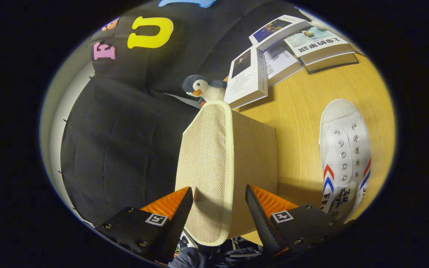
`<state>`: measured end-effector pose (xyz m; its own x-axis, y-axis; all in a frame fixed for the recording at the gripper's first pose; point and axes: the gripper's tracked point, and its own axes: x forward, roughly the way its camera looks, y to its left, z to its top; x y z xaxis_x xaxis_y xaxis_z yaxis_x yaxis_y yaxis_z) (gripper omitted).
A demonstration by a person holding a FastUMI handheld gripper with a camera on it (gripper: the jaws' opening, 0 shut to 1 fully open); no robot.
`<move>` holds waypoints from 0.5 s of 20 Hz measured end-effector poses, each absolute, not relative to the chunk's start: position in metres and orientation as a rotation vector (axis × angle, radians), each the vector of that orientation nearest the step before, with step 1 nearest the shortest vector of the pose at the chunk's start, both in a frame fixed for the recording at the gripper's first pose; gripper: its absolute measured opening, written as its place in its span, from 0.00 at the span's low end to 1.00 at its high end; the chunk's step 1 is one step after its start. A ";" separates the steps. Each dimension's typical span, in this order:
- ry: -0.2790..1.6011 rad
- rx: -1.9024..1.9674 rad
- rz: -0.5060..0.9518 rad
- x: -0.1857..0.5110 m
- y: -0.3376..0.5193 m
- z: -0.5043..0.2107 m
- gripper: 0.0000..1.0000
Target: Open the storage box then place both shoes into the box .Put the left shoe in first, then the right shoe, with the right side of both shoes facing outward in a uniform manner.
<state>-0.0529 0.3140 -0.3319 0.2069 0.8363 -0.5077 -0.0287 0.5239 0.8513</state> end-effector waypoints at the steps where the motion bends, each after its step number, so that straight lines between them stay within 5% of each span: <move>1: 1.222 0.841 0.712 -0.053 0.316 -0.329 0.82; 6: 1.216 0.862 0.740 -0.048 0.313 -0.312 0.21; 10: 1.170 0.842 0.847 -0.049 0.319 -0.283 0.20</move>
<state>-0.0489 0.3192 -0.2830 0.1779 0.8922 -0.4152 -0.1159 0.4380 0.8915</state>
